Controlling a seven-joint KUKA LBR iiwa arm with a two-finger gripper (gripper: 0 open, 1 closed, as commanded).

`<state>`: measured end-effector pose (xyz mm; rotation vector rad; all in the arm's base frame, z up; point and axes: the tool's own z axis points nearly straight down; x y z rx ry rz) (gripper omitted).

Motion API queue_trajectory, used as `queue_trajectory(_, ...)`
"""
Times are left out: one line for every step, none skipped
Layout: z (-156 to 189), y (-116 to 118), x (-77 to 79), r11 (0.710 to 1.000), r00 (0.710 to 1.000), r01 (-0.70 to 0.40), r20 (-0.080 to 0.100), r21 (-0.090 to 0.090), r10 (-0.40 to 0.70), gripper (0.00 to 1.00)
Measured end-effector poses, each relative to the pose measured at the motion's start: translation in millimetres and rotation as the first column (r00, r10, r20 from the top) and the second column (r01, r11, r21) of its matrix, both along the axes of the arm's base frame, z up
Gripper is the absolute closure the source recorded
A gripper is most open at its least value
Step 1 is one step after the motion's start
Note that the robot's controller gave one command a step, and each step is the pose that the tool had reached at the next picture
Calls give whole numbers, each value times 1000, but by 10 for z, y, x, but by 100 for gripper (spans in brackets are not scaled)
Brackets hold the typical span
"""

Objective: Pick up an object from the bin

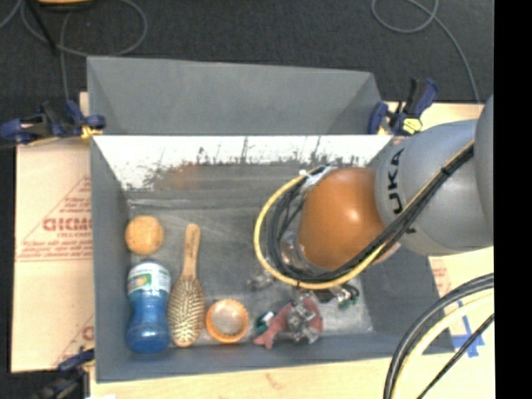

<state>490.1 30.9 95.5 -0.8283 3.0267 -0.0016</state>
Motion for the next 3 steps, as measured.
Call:
queue_trajectory(-233, -224, 55, 992, 992, -130, 8, 2, 130, 100)
queue_trajectory(-233, -224, 55, 992, 992, -129, 8, 2, 129, 100)
queue_trajectory(1839, -946, 203, 994, 994, -107, -3, 1, 107, 100)
